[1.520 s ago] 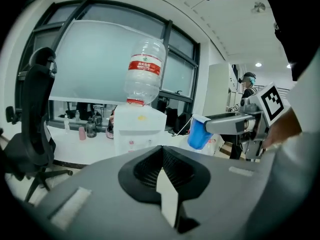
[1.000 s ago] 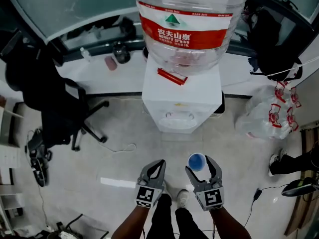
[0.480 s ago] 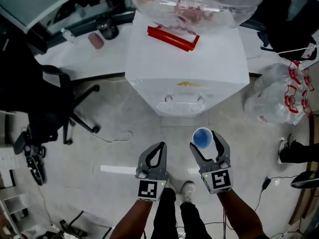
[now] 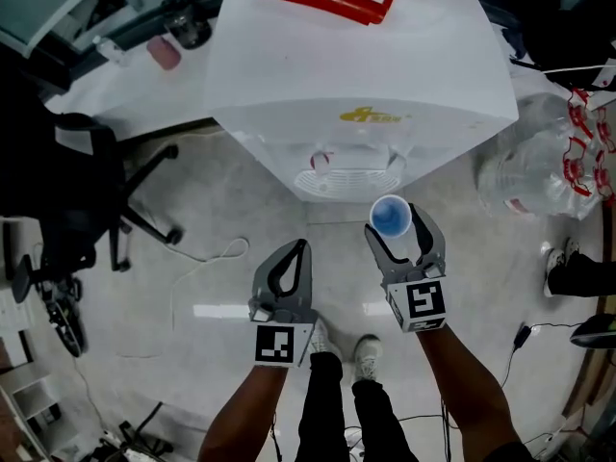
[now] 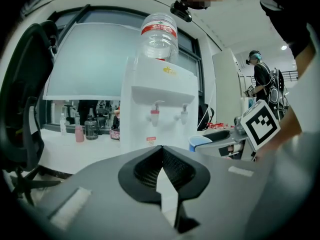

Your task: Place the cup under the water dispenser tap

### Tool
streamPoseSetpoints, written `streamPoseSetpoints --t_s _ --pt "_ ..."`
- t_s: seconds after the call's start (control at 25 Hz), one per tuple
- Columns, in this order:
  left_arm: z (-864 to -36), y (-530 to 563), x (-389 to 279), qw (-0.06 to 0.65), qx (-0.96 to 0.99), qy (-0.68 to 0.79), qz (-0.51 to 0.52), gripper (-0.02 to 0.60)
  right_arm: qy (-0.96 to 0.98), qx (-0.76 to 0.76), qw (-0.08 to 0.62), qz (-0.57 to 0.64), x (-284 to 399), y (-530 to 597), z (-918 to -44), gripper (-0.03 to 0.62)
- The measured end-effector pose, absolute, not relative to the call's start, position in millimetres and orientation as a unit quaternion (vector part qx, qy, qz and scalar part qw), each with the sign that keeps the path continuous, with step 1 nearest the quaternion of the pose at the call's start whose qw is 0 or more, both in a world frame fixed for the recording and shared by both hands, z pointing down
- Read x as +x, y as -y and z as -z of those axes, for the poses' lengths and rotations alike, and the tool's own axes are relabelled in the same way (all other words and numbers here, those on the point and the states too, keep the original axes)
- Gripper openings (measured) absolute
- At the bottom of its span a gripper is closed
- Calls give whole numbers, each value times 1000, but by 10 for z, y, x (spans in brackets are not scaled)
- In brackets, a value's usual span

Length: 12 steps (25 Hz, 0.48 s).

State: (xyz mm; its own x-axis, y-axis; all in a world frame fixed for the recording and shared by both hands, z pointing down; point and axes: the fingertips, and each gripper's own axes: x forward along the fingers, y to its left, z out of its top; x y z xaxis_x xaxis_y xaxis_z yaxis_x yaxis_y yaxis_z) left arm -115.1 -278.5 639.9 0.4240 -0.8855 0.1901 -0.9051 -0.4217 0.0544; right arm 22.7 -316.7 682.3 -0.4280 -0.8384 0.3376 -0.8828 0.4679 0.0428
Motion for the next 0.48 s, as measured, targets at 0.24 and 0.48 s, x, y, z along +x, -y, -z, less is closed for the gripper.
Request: streamPoseSetpoints --t_s 0.24,0.48 --pt "-6428 2923 -1117 59 845 529 -57 17 831 525 155 -96 222 3420 -7008 341" --pt "-6548 2983 -1027 59 860 504 -51 17 821 538 162 -101 224 3662 -7132 342"
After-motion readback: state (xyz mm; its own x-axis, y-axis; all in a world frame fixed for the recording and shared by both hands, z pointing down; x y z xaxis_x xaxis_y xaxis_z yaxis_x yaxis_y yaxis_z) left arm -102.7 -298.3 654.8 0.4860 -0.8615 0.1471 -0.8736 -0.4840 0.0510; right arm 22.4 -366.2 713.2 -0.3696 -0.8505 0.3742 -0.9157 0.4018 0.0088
